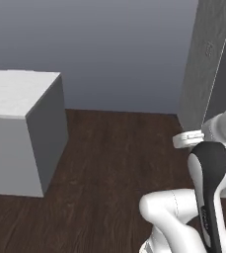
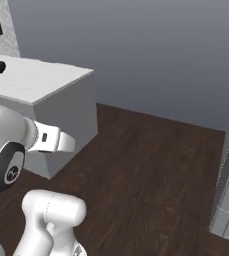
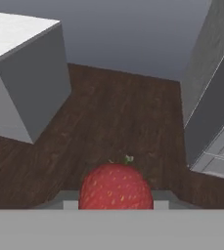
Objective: Take the strawberry from the fridge and place it on top of the pancake, located on the dining counter.
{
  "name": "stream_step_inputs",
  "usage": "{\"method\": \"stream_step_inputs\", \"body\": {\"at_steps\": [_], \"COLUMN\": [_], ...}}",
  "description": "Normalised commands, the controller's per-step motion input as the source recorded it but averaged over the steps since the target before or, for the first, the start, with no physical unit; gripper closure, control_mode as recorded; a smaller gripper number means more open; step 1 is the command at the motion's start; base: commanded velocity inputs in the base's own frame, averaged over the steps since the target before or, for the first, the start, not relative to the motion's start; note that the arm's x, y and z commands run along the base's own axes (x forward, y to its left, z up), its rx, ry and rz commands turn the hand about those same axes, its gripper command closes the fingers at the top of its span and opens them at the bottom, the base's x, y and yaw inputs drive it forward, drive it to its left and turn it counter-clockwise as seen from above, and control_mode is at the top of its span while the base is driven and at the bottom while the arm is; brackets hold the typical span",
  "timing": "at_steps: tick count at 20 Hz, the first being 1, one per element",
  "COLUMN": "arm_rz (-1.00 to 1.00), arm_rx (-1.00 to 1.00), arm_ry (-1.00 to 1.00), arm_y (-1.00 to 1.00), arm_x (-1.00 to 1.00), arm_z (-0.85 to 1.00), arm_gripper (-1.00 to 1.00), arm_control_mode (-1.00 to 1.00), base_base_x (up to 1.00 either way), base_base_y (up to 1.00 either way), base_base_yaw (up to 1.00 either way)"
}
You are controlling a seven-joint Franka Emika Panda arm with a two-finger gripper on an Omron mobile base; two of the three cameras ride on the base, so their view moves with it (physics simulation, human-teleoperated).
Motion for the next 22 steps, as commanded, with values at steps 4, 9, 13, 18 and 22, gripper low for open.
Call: {"method": "stream_step_inputs", "body": {"at_steps": [4, 9, 13, 18, 22], "arm_rz": [0.0, 0.0, 0.0, 0.0, 0.0], "arm_rx": [0.0, 0.0, 0.0, 0.0, 0.0], "arm_ry": [0.0, 0.0, 0.0, 0.0, 0.0], "arm_y": [0.0, 0.0, 0.0, 0.0, 0.0], "arm_x": [0.0, 0.0, 0.0, 0.0, 0.0], "arm_z": [0.0, 0.0, 0.0, 0.0, 0.0], "arm_gripper": [1.0, 1.0, 1.0, 1.0, 1.0], "arm_control_mode": [1.0, 1.0, 1.0, 1.0, 1.0], "base_base_x": [0.87, 0.96, 0.91, 1.0, 1.0], "base_base_y": [0.08, 0.33, 0.6, 0.67, 0.24], "base_base_yaw": [0.09, 0.0, -0.08, -0.16, -0.15]}}
